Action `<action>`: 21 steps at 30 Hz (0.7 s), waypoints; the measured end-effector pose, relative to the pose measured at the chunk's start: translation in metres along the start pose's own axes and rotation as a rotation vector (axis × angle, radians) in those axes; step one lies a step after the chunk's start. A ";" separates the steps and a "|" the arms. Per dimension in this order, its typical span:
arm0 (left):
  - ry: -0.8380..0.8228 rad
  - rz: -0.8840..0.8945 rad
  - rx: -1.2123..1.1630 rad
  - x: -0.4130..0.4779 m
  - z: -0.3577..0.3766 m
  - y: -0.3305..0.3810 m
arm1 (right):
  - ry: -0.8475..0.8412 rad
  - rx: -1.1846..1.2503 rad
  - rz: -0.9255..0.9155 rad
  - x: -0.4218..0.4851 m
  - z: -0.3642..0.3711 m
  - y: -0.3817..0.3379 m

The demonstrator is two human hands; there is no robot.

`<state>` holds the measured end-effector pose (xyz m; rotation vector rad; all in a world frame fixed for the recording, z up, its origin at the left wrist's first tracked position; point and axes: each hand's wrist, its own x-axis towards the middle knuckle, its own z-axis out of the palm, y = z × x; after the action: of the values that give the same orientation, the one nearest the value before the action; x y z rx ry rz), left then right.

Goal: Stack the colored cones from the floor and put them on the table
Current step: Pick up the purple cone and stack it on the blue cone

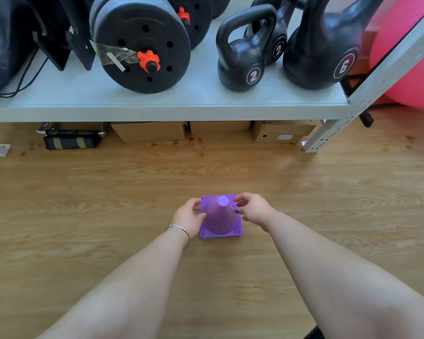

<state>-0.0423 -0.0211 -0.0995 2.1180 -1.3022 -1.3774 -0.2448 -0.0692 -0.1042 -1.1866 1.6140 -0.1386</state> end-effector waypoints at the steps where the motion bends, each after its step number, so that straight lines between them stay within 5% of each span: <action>1: 0.023 -0.043 -0.022 0.002 0.003 -0.002 | 0.061 0.034 0.070 0.005 0.004 0.002; 4: 0.003 -0.161 -0.025 0.012 0.015 -0.010 | 0.186 0.085 0.232 0.018 0.018 0.013; 8: -0.071 -0.262 -0.017 0.027 0.024 -0.020 | 0.135 0.176 0.357 0.026 0.039 0.031; 16: -0.114 -0.369 -0.249 0.087 0.050 -0.087 | 0.170 0.490 0.346 0.028 0.049 0.050; 21: -0.163 -0.413 -0.241 0.105 0.063 -0.103 | 0.128 0.470 0.347 0.024 0.049 0.043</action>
<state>-0.0280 -0.0369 -0.2583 2.2184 -0.7196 -1.7994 -0.2311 -0.0431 -0.1675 -0.5406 1.7496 -0.3535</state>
